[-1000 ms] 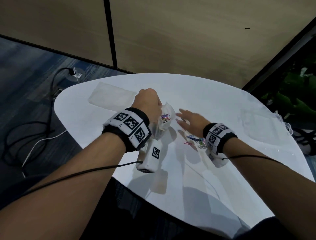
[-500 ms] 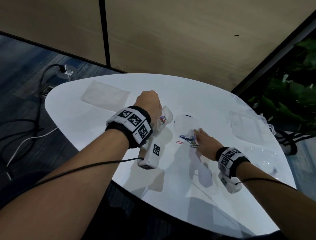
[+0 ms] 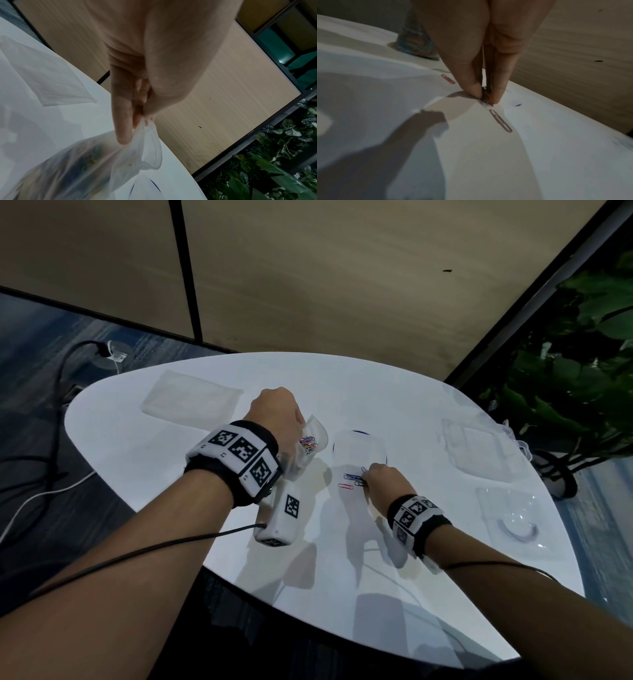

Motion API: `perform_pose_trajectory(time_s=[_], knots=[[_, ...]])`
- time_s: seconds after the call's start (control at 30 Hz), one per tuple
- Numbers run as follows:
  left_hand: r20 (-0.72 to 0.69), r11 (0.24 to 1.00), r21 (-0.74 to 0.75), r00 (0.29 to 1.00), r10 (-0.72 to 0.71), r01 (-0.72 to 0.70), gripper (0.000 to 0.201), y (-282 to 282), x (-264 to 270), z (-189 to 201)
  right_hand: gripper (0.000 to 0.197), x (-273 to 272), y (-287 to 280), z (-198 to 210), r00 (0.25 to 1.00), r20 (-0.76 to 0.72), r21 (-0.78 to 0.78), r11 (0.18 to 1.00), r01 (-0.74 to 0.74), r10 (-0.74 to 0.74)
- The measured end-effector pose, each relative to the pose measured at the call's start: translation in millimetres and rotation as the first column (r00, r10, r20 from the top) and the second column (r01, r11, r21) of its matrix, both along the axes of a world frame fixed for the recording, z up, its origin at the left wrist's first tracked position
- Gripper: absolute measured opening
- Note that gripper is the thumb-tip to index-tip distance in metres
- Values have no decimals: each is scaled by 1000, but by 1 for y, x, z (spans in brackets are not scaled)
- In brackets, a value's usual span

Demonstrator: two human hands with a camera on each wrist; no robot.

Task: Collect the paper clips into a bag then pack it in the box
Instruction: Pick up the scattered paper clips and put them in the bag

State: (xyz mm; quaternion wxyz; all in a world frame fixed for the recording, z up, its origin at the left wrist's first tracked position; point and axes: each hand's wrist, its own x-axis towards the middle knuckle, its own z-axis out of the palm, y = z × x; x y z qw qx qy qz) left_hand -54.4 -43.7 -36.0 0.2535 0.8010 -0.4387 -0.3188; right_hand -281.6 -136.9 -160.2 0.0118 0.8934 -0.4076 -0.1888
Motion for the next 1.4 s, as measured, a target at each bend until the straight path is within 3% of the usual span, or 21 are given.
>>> perform_pose_trajectory(time_s=[0.1, 0.2, 0.27, 0.33, 0.37, 0.4, 0.43, 0.47, 0.5, 0.57, 0.67, 0.77, 0.87, 0.93, 1.03, 1.1, 1.13, 1.17, 1.23, 1.3, 1.4], knots=[[6, 1000, -10, 1000, 8, -8, 22, -1, 3, -4, 20, 5, -12, 8, 967, 144, 67, 977, 201, -209], [14, 1000, -17, 1000, 15, -15, 23, -2, 2, -8, 11, 0, -29, 17, 783, 322, 297, 842, 450, -532], [16, 1000, -18, 1000, 14, -14, 23, -3, 0, -9, 10, -8, -40, 21, 655, 342, 477, 725, 496, -673], [16, 1000, -23, 1000, 13, -13, 23, -2, 0, -9, 18, -8, -45, 29, 527, 324, 672, 583, 457, -786], [16, 1000, -27, 1000, 14, -13, 23, -2, 0, -9, 17, -4, -45, 37, 374, 332, 783, 474, 403, -866], [16, 999, -30, 1000, 12, -12, 23, -3, 0, -9, 14, 1, -44, 44, 163, 311, 887, 348, 303, -936], [17, 999, -31, 1000, 8, -7, 23, -3, -1, -9, 15, 4, -43, 51, 0, 256, 953, 252, 167, -967], [17, 1000, -29, 1000, 2, -1, 22, -4, -1, -10, 15, 9, -42, 60, -84, 192, 981, 189, 37, -978], [16, 1000, -27, 1000, -4, 4, 22, -4, -3, -10, 16, 16, -36, 73, -96, 163, 984, 168, -55, -982], [19, 1000, -27, 1000, -12, 13, 22, -3, -5, -10, 16, 31, -26, 92, -63, 142, 976, 150, -159, -988], [38, 999, -36, 999, -10, 11, 24, -2, -9, -8, 19, 55, -4, 108, 27, 174, 966, 166, -197, -984], [63, 999, -51, 998, -11, 14, 23, -1, -13, -7, 24, 71, 13, 105, 129, 322, 945, 311, -98, -938], [67, 998, -68, 998, 5, 0, 20, 1, -13, -6, 18, 80, 19, 103, 295, 449, 879, 477, 27, -843], [71, 996, -87, 997, 27, -21, 21, 2, -10, -6, 14, 83, 15, 106, 366, 486, 846, 532, 28, -794], [64, 994, -92, 996, 56, -50, 23, 3, -5, -5, 17, 77, -1, 111, 344, 551, 799, 600, 45, -760], [54, 995, -86, 997, 60, -55, 23, 4, -1, -5, 21, 65, -16, 103, 363, 598, 717, 679, 158, -715], [51, 995, -81, 997, 62, -58, 23, 6, 1, -5, 22, 58, -23, 93, 450, 592, 636, 731, 248, -668], [51, 995, -76, 997, 65, -61, 22, 7, 4, -4, 21, 50, -30, 83, 590, 536, 525, 786, 328, -604], [50, 996, -67, 996, 67, -64, 22, 10, 9, -3, 33, 37, -35, 57, 814, 298, 357, 849, 389, -498], [35, 997, -57, 998, 61, -59, 24, 12, 13, -2, 45, 33, -31, 33, 885, 157, 356, 861, 364, -439], [35, 997, -58, 998, 53, -51, 25, 14, 16, -1, 54, 40, -12, 14, 942, 164, 368, 904, 216, -292]])
